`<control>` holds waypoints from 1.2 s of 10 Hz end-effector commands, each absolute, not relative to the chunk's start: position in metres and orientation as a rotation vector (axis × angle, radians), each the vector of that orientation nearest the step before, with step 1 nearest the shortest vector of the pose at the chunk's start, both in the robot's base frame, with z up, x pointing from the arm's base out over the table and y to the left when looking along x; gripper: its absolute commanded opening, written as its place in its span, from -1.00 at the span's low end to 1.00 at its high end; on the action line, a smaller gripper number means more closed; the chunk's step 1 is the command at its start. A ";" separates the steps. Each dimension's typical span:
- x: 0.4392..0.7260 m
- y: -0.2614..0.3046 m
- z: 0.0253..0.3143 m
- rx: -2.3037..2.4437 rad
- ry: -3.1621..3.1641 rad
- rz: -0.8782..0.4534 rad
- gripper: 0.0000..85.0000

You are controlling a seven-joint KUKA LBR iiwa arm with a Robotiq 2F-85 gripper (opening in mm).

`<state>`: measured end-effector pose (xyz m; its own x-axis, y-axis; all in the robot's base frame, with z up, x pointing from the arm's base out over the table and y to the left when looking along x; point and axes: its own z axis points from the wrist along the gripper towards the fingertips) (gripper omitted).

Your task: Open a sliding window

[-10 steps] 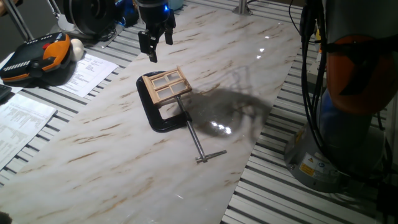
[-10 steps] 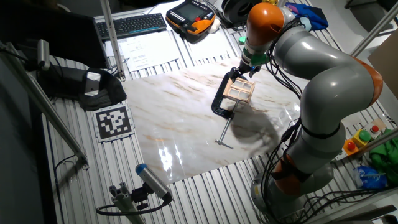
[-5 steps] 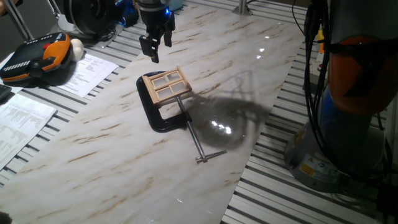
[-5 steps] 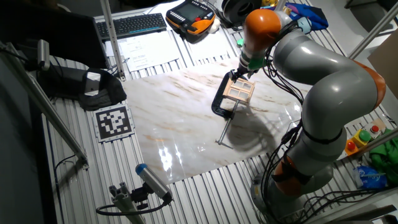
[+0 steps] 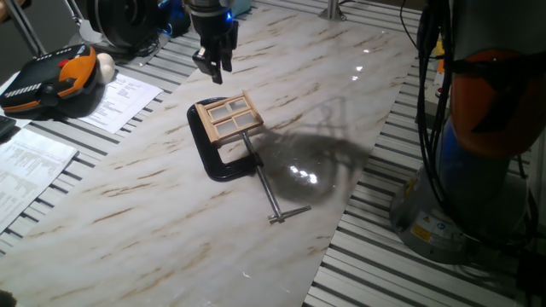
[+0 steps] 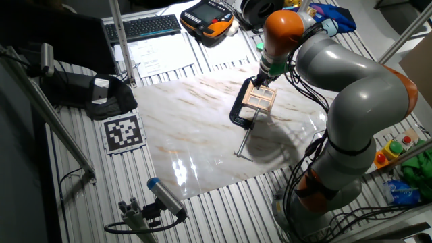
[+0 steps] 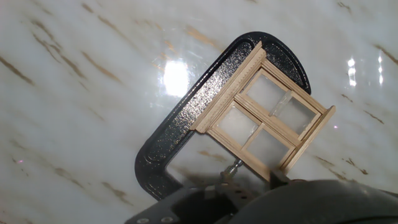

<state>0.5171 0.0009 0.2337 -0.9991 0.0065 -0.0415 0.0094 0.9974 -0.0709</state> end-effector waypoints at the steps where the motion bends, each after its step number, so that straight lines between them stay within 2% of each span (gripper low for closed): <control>1: 0.519 0.001 0.232 0.017 3.105 -0.109 -1.00; 5: 0.522 -0.001 0.226 0.046 3.116 -0.081 -1.00; 8: 0.523 -0.001 0.225 0.090 3.132 -0.002 -1.00; 12: 0.523 0.000 0.223 0.100 3.138 0.012 -1.00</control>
